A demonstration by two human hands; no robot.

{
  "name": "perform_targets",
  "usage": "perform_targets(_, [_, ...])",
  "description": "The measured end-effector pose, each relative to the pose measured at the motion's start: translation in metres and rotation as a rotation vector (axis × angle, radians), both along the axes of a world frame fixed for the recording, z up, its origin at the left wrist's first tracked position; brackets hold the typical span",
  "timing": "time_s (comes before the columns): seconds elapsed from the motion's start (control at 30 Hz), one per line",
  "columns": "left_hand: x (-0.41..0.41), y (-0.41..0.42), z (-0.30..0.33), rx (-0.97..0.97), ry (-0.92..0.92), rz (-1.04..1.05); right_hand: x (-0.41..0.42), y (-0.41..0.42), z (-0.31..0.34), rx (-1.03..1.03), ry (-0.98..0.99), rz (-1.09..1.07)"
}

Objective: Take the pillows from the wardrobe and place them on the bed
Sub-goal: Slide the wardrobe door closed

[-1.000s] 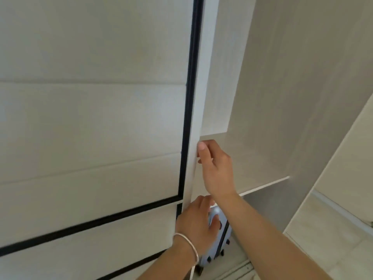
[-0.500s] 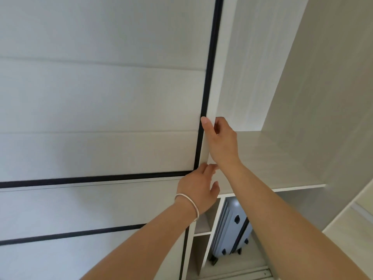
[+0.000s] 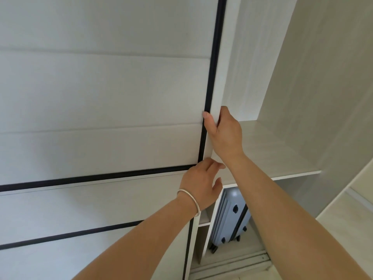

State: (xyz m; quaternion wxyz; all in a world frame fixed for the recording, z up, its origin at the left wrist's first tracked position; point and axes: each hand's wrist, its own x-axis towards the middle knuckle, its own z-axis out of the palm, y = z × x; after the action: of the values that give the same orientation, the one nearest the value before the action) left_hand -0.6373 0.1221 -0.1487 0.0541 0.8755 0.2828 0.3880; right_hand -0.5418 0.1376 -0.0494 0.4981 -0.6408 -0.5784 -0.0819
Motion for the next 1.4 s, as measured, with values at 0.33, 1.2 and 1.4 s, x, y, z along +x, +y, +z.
perform_targets(0.33, [0.022,0.005,0.013,0.382,-0.045,0.125,0.038,-0.015,0.006,-0.113,0.171,-0.022])
perform_targets(1.2, [0.205,0.006,0.022,0.456,0.294,0.182,0.204,-0.044,0.007,-0.178,0.333,-0.103])
perform_targets(1.4, [0.262,0.003,0.020,0.463,0.273,0.138,0.262,-0.050,0.006,-0.172,0.310,-0.097])
